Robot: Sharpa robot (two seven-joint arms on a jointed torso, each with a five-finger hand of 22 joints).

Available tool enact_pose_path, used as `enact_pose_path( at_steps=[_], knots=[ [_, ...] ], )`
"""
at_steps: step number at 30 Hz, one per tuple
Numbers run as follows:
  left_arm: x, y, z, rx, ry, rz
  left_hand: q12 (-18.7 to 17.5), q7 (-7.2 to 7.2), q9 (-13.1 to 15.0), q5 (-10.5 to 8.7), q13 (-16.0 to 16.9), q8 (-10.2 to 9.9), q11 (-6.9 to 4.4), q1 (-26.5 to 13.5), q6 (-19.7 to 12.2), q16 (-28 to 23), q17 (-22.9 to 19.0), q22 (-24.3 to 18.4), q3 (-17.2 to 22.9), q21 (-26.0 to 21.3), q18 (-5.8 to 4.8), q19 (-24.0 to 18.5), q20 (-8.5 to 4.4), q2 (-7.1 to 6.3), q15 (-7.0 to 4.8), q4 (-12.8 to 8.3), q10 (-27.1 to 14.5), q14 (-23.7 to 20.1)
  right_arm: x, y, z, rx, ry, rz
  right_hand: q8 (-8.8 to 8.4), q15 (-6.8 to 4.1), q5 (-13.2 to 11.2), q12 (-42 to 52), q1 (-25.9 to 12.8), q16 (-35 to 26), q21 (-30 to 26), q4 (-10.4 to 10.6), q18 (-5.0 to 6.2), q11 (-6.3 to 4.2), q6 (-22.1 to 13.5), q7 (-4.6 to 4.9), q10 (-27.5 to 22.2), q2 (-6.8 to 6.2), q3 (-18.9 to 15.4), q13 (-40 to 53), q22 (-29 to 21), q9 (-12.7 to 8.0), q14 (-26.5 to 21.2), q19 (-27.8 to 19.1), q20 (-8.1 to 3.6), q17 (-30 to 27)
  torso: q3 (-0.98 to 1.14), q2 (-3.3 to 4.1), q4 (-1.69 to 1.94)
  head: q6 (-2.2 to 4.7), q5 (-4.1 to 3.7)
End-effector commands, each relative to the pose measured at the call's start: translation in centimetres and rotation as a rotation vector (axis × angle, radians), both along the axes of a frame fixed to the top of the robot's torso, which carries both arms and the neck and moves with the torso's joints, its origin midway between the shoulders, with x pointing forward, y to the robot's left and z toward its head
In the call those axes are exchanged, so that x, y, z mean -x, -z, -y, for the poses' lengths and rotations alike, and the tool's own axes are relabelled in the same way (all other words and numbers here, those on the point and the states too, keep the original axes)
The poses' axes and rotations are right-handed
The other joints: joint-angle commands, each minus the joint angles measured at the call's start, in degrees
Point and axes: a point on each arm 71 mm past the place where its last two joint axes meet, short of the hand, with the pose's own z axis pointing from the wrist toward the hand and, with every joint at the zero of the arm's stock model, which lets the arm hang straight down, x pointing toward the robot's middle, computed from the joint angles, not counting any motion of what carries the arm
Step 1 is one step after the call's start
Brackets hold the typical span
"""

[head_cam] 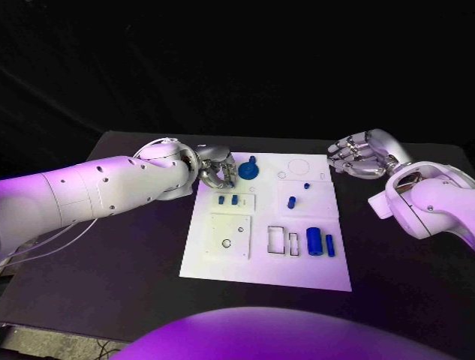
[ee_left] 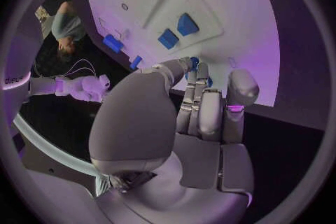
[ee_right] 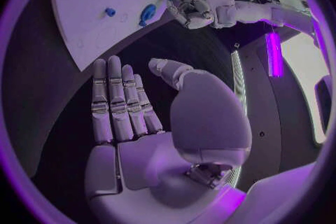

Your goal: Assemble the parts on the task board

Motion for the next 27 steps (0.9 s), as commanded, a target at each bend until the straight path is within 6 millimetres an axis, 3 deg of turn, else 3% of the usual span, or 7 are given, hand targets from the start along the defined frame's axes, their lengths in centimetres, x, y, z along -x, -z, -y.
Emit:
enact_pose_path(
  at_steps=[1, 27],
  knots=[
    [0.1, 0.1, 0.2, -0.004, 0.006, -0.019, -0.4, 0.12, 0.0, 0.1, 0.1, -0.1, 0.06, -0.6, 0.2, 0.0, 0.0, 7.6, 0.0, 0.1, -0.96, 0.1, -0.08, 0.1, -0.01, -0.2, 0.5, 0.5, 0.0, -0.1, -0.1, 0.003, -0.008, 0.009, 0.34, 0.01, 0.4, -0.4, 0.0, -0.3, 0.2, -0.3, 0.6, -0.08, 0.4, 0.12, 0.4, 0.18, 0.1, -0.1, -0.1, -0.1, -0.2, -0.5, 0.07, 0.1, -0.01, 0.03, -0.02, 0.0, 0.0],
    [0.1, 0.5, 1.2, -0.056, 0.013, -0.034, -0.9, 0.18, 0.1, 0.39, 0.2, -0.4, 0.09, -0.9, -0.2, -0.1, -0.4, 7.5, 0.3, 0.1, -0.94, 0.0, -0.09, -0.04, -0.02, -0.6, 0.6, 0.4, 0.2, 0.0, -0.1, 0.004, -0.012, 0.001, 0.34, 0.02, 0.4, -0.4, 0.0, -0.3, 0.2, -0.3, 0.6, -0.08, 0.4, 0.12, 0.4, 0.17, 0.1, -0.1, -0.1, -0.1, -0.2, -0.5, 0.08, 0.1, 0.0, 0.01, -0.02, 0.0, -0.31]
  ],
)
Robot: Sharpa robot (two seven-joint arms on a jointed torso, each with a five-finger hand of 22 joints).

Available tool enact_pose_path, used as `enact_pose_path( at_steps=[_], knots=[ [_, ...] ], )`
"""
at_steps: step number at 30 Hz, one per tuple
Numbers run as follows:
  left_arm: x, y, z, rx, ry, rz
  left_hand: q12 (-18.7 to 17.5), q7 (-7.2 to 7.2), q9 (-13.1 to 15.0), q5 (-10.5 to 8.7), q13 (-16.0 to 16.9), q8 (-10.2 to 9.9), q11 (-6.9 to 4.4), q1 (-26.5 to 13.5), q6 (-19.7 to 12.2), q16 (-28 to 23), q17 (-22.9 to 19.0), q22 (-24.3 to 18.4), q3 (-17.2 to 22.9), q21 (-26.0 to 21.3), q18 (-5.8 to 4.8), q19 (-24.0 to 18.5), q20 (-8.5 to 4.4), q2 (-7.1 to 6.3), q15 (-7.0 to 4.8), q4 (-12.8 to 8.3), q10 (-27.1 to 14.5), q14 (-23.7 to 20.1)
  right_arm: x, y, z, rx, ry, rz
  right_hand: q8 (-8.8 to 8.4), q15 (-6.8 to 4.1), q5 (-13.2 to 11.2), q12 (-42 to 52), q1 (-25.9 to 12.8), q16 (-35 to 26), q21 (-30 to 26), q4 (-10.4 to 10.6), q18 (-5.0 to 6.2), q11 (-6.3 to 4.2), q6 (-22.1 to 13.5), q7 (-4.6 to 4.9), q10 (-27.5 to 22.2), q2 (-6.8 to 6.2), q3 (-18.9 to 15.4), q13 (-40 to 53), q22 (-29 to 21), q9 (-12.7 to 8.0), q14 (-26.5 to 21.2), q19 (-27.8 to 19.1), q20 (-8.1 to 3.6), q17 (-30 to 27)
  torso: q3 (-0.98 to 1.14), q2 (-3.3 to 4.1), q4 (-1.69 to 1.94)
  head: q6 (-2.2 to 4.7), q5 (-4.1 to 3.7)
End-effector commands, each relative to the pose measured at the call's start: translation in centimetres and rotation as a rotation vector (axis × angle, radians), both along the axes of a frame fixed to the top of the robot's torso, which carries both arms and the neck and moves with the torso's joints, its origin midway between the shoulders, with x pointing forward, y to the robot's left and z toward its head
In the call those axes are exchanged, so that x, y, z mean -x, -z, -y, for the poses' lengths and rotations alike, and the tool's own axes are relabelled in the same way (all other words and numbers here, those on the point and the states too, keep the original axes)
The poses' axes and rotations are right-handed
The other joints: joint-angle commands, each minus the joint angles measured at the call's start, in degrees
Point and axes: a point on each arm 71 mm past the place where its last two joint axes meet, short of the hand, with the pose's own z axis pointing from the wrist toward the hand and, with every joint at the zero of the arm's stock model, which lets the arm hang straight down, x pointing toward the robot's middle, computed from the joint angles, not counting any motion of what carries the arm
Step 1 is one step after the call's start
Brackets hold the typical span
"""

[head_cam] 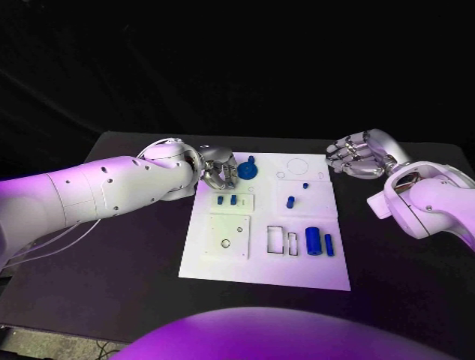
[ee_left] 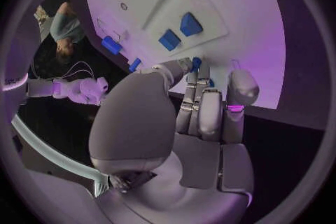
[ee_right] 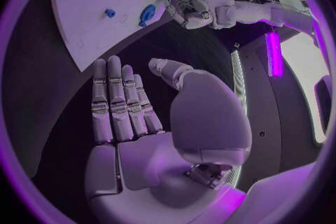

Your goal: Assemble the parts on the task board

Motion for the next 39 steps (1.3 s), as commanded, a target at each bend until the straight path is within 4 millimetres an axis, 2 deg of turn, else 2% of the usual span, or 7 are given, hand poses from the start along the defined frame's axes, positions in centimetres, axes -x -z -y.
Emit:
enact_pose_path(
  at_steps=[1, 14, 17, 19, 26, 33, 39],
  knots=[
    [0.23, 0.32, 0.2, -0.029, 0.01, -0.023, -0.2, 0.18, 0.0, 0.39, 0.1, -0.2, -0.13, -0.4, -0.2, -0.1, -0.1, 7.6, 0.0, 0.1, -0.95, 0.0, -0.09, 0.02, -0.02, -0.3, 0.4, 0.4, 0.06, 0.0, -0.09, 0.006, -0.011, 0.003, 0.34, 0.02, 0.4, -0.2, 0.0, -0.3, 0.2, -0.3, 0.6, -0.08, 0.4, 0.12, 0.4, 0.17, 0.1, -0.1, -0.1, 0.0, -0.2, -0.5, 0.08, 0.1, 0.0, -0.02, 0.02, 0.0, -0.04],
    [0.35, 0.22, -0.28, -0.024, 0.006, -0.019, -0.8, 0.22, 0.0, 0.67, 0.2, -0.4, -0.08, -0.7, -0.1, -0.1, -0.1, 7.5, 0.5, 0.2, -0.93, -0.1, -0.11, 0.11, -0.02, -0.8, 0.5, 0.4, 0.05, 0.08, 0.11, 0.01, -0.005, -0.005, 0.34, 0.04, 0.4, -0.2, 0.0, -0.4, 0.2, -0.4, 0.59, -0.06, 0.4, 0.14, 0.4, 0.19, 0.1, -0.2, -0.1, -0.1, -0.3, -0.5, 0.09, 0.1, -0.13, -0.01, 0.09, 0.0, -0.05],
    [0.39, 0.11, -0.18, -0.01, 0.013, -0.011, -1.4, 0.41, -0.1, 0.58, 0.1, -0.8, 0.16, -1.0, -0.6, -0.3, -0.5, 7.5, 0.7, 0.1, -0.93, -0.2, -0.02, -0.05, 0.16, -1.0, 0.1, 0.3, 0.05, 0.1, 0.17, 0.011, -0.003, -0.006, 0.34, 0.04, 0.4, -0.2, 0.0, -0.4, 0.2, -0.4, 0.59, -0.06, 0.4, 0.14, 0.4, 0.19, 0.1, -0.2, -0.1, -0.1, -0.3, -0.5, 0.09, 0.1, -0.09, -0.03, 0.05, 0.0, -0.16],
    [0.39, 0.04, -0.13, 0.0, 0.016, -0.006, -2.0, 0.81, -0.5, 0.57, 0.0, -1.8, 0.4, -1.4, -1.9, -0.4, -0.8, 7.4, 1.2, 0.1, -0.93, -0.4, 0.15, -0.34, 0.4, -1.3, 0.0, 0.2, 0.05, 0.09, 0.21, 0.013, -0.001, -0.003, 0.34, 0.05, 0.4, -0.3, 0.0, -0.4, 0.2, -0.4, 0.59, -0.04, 0.3, 0.15, 0.4, 0.18, 0.1, -0.2, -0.1, -0.1, -0.3, -0.5, 0.1, 0.1, -0.02, -0.04, 0.1, 0.0, -0.15],
    [0.36, -0.08, 0.0, 0.021, 0.02, 0.003, -2.6, 0.88, -0.9, 0.44, -0.1, -2.5, 0.47, -2.0, -3.0, -0.7, -1.6, 7.3, 1.6, -0.3, -0.85, -0.7, 0.29, -0.67, 0.49, -1.5, 0.0, -0.1, 0.03, 0.09, 0.34, 0.017, 0.003, -0.001, 0.34, 0.05, 0.4, -0.3, 0.0, -0.4, 0.2, -0.4, 0.59, -0.04, 0.3, 0.15, 0.4, 0.18, 0.1, -0.2, -0.1, -0.1, -0.3, -0.5, 0.1, 0.1, 0.02, -0.05, -0.03, 0.0, -0.03],
    [0.28, -0.02, -0.06, 0.018, 0.016, -0.002, -2.9, 1.02, -1.1, 0.2, -0.1, -3.0, 0.54, -2.4, -3.7, -0.8, -2.0, 7.3, 1.8, -0.4, -0.79, -0.9, 0.37, -0.82, 0.54, -1.6, 0.0, -0.4, 0.03, 0.11, 0.5, 0.019, 0.007, -0.002, 0.33, 0.08, 0.4, -0.3, -0.1, -0.5, 0.1, -0.4, 0.58, -0.02, 0.3, 0.18, 0.4, 0.18, 0.1, -0.3, -0.2, -0.1, -0.3, -0.6, 0.11, 0.1, 0.08, -0.11, -0.05, 0.0, -0.07],
    [0.25, 0.02, -0.41, 0.013, 0.006, -0.004, -3.3, 1.11, -1.2, 1.01, -0.1, -3.1, 0.67, -2.6, -3.7, -1.0, -2.5, 7.2, 2.1, -0.9, -0.71, -1.3, 0.45, -0.79, 0.64, -1.8, -0.2, -0.6, -0.01, 0.12, 0.73, 0.022, 0.014, -0.002, 0.33, 0.08, 0.4, -0.3, -0.1, -0.5, 0.1, -0.4, 0.58, -0.02, 0.3, 0.18, 0.4, 0.18, 0.1, -0.3, -0.2, -0.1, -0.3, -0.6, 0.11, 0.1, 0.07, -0.05, 0.01, 0.0, -0.14]
  ],
)
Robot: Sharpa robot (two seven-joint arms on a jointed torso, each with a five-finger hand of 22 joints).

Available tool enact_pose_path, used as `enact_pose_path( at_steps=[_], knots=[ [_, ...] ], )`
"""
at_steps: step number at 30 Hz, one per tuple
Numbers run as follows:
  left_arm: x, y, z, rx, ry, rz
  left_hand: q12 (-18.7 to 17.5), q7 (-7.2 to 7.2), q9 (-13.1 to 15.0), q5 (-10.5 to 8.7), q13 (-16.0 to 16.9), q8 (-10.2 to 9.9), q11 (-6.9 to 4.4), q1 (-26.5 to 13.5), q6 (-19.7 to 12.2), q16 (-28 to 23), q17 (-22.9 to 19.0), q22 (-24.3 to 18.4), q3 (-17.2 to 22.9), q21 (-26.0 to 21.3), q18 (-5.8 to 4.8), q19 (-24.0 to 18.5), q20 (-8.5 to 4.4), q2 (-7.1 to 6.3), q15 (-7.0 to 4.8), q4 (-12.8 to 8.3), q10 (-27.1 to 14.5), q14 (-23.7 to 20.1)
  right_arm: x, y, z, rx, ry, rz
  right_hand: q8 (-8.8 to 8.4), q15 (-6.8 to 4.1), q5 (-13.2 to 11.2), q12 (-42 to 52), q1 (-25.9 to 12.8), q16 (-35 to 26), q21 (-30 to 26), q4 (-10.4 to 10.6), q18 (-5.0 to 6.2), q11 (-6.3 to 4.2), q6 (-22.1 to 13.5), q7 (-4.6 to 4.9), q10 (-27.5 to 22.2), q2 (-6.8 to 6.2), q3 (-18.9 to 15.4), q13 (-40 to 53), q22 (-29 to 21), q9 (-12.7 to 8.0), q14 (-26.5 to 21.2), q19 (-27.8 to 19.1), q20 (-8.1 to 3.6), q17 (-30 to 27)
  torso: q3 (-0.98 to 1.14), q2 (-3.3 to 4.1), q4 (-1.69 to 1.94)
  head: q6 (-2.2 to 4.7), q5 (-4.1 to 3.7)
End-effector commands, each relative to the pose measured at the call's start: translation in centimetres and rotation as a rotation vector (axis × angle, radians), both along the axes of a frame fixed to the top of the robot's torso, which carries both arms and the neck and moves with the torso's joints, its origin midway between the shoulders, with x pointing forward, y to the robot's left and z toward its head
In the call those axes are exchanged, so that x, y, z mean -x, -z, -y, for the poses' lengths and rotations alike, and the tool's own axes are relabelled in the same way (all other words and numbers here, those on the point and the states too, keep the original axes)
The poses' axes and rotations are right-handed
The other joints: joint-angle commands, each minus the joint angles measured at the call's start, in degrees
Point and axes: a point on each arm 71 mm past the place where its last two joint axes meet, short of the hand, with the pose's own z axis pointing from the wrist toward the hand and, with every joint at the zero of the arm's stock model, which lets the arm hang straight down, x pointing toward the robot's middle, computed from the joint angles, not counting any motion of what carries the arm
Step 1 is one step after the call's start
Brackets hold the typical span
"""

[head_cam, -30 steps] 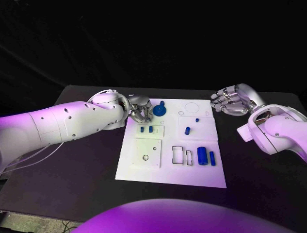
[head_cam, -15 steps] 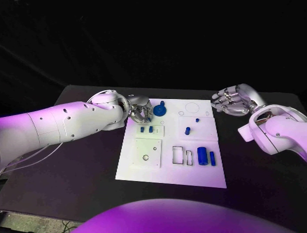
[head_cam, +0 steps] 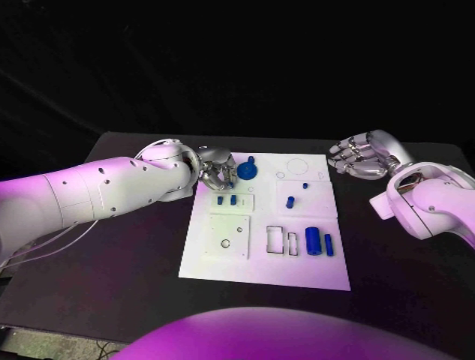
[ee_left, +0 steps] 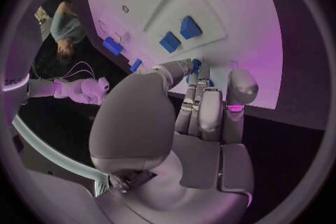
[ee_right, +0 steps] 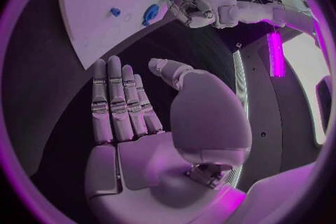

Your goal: Assemble the parts on the task board

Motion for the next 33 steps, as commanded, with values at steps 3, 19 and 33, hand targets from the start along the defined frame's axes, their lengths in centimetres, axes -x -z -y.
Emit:
enact_pose_path(
  at_steps=[3, 19, 33],
  knots=[
    [0.0, 0.0, -0.1, 0.008, 0.0, -0.003, -0.3, 0.19, -0.1, 0.36, -0.1, -0.2, 0.38, -0.6, -0.3, -0.4, -0.1, 7.2, 0.3, -0.3, -0.71, -0.5, 0.06, -0.01, 0.02, 0.0, -0.3, -0.4, 0.0, 0.0, 0.2, 0.012, 0.001, 0.004, 0.33, 0.1, 0.2, -0.3, -0.1, -0.3, 0.1, -0.2, 0.57, -0.01, 0.3, 0.19, 0.4, 0.14, -0.1, -0.1, -0.1, -0.1, -0.4, -0.4, -0.07, 0.1, -0.04, 0.04, 0.07, 0.0, -0.14],
    [0.1, 0.0, -0.7, -0.004, -0.018, -0.002, -2.8, -1.32, -2.1, 0.53, -1.3, -2.8, 2.94, -2.4, -6.6, -3.3, -8.9, 5.4, -1.8, -7.4, 0.39, -5.8, 2.02, -1.54, 2.31, -1.0, -7.9, -6.3, 0.0, 0.0, 0.3, 0.014, 0.001, 0.007, 0.26, 0.55, 0.1, -0.6, -0.5, -1.3, -0.2, -0.3, 0.45, 0.26, -0.1, 0.42, 0.2, -0.3, -0.6, -0.6, -0.8, -0.3, -1.6, -1.4, 0.27, -0.2, -0.07, 0.04, 0.05, 0.0, -0.11],
    [0.0, -0.9, -2.5, 0.077, -0.053, 0.058, -1.9, -0.56, -3.4, 0.48, -2.1, -2.3, 3.42, -0.9, -7.2, -4.4, -12.4, 5.1, -3.8, -9.0, 0.83, -6.8, 2.78, -0.09, 2.74, -1.9, -9.9, -8.1, 0.2, 0.5, -0.7, 0.166, -0.131, -0.013, 1.11, 0.6, -4.8, -2.6, 2.4, -1.4, 0.9, -2.5, 0.78, 0.67, 0.7, 0.37, -2.5, 0.69, -3.2, -2.6, -2.9, -1.2, -0.6, -1.1, 0.6, -0.6, -0.05, 0.04, 0.04, 0.0, -0.31]
  ],
)
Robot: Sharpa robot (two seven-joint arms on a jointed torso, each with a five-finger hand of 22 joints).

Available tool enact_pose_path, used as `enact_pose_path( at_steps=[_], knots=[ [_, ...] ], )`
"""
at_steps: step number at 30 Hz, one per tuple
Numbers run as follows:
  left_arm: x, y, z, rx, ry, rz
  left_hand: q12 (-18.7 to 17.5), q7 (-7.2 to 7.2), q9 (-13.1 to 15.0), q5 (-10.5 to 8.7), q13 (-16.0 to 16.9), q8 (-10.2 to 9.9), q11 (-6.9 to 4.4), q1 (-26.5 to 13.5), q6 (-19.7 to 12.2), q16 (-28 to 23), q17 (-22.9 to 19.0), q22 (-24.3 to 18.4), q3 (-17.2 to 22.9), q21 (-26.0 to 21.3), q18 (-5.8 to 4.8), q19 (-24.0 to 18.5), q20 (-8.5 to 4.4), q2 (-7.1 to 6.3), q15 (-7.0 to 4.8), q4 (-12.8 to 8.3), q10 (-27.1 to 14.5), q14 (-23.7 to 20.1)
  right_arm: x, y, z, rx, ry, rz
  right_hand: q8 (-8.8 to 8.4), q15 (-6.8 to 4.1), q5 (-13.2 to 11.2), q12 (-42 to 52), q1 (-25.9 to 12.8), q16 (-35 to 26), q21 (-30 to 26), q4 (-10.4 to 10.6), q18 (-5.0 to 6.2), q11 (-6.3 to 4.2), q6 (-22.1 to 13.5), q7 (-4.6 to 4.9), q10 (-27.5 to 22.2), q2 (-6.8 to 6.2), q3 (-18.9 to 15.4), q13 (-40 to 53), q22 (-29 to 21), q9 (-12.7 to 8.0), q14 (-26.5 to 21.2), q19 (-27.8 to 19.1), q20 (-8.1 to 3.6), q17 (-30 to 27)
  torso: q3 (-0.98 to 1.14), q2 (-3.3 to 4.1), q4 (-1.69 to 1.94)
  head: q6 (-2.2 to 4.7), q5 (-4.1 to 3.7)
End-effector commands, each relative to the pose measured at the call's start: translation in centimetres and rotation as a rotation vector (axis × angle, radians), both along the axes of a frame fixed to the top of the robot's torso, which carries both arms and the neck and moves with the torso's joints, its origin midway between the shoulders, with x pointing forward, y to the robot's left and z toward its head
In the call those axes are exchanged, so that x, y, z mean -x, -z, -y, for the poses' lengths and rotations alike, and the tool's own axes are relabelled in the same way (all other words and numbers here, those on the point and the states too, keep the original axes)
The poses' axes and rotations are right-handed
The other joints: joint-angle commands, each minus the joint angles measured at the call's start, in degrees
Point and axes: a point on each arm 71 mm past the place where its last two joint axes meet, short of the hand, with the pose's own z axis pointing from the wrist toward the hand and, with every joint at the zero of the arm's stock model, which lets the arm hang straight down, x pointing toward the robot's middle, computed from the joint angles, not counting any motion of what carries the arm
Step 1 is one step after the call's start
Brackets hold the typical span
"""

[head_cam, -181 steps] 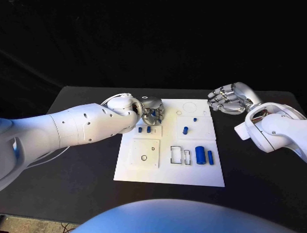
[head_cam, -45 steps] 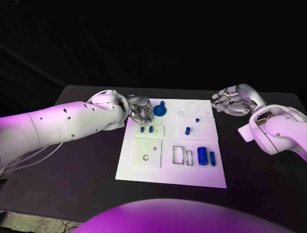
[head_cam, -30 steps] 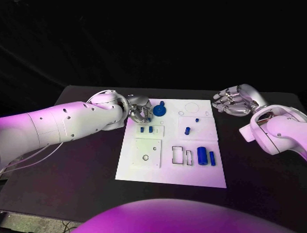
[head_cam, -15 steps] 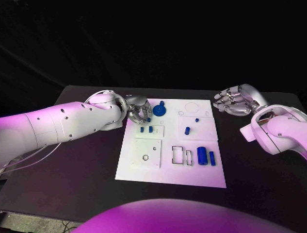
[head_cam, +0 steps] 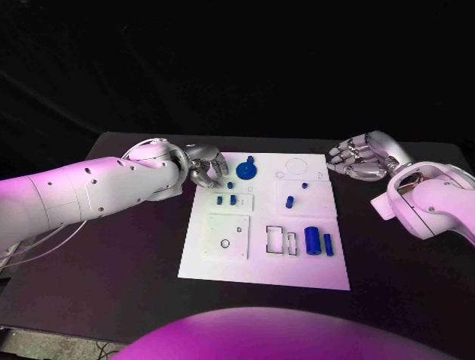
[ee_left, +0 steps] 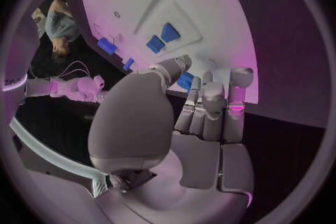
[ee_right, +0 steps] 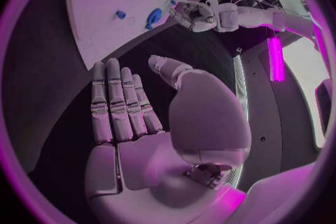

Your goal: Assemble the parts on the task board

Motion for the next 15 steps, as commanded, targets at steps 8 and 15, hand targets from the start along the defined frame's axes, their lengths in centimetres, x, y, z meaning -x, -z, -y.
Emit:
enact_pose_path(
  at_steps=[8, 15],
  knots=[
    [0.7, -2.8, -1.4, 0.538, -0.128, -0.021, 1.1, 2.13, -0.6, 1.0, -0.6, 3.0, -0.4, -0.3, 3.8, -9.7, -16.9, 2.2, 1.8, -10.7, 2.73, -5.5, -0.24, 0.88, -0.53, 0.1, 0.9, -7.7, 0.3, 0.9, -2.0, 0.417, -0.285, 0.027, 1.4, -3.55, 1.0, -2.5, 4.0, 5.5, 9.3, -4.1, 0.25, -2.28, 4.9, -2.1, 3.9, 1.37, -0.2, -2.0, 8.0, -1.6, 10.0, 6.6, -4.31, 2.9, -0.22, -0.14, 0.28, 0.0, -1.28],
    [1.3, -3.3, -3.6, 0.979, -0.349, -0.223, 3.0, 2.54, -0.9, 0.17, -0.4, 4.4, -1.1, -2.8, 5.2, -13.8, -19.4, -0.1, 3.0, -19.6, 3.69, -11.0, -0.54, 2.0, -0.81, 1.4, 4.9, -11.2, -0.3, 1.2, -3.3, 0.577, -0.342, 0.091, 0.59, -5.93, -2.0, -7.0, 1.4, 25.3, 21.8, -3.0, 0.44, -3.78, 5.6, -3.08, 7.3, 0.13, 0.4, -2.5, 19.2, -3.1, 21.7, 14.3, -6.76, 15.4, -0.23, -0.13, 0.14, 0.0, -2.96]
  ],
)
